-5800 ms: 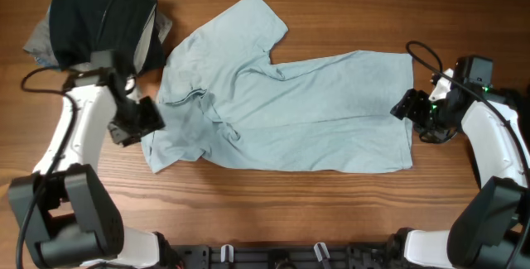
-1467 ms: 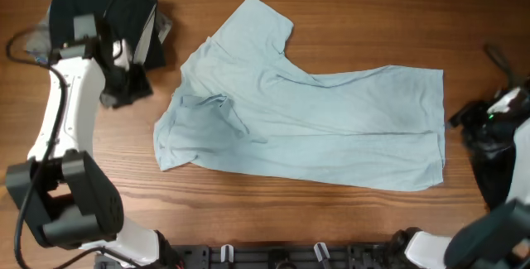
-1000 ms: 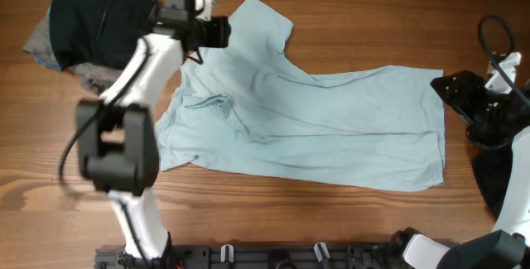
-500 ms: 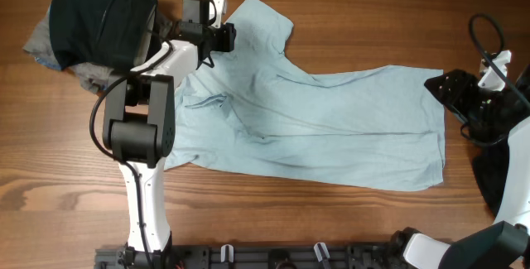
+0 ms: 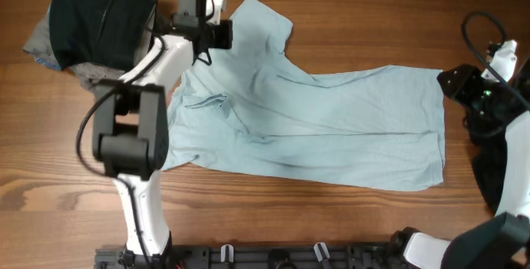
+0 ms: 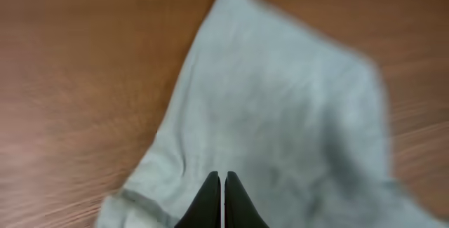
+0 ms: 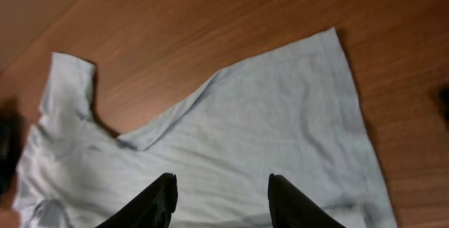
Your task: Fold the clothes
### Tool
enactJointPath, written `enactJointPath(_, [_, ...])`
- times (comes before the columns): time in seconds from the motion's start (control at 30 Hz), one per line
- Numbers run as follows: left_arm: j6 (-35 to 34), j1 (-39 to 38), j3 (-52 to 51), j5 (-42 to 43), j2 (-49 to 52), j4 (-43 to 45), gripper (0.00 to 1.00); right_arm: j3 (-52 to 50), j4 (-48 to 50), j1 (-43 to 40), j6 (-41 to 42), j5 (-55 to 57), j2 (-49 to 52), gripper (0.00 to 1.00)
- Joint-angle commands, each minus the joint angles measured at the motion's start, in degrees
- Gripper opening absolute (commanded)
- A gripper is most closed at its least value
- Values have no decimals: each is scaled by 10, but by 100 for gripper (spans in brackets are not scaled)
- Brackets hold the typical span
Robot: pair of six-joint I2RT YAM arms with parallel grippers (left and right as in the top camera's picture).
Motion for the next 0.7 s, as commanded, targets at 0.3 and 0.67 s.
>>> enactJointPath(0.3, [12,-9,1,-45,-42,14,66,7,98,19,5,101,196,66])
enactJointPath(0.67, [33,-10,1,-44,104,121,66,7,26,19,7,65,171,68])
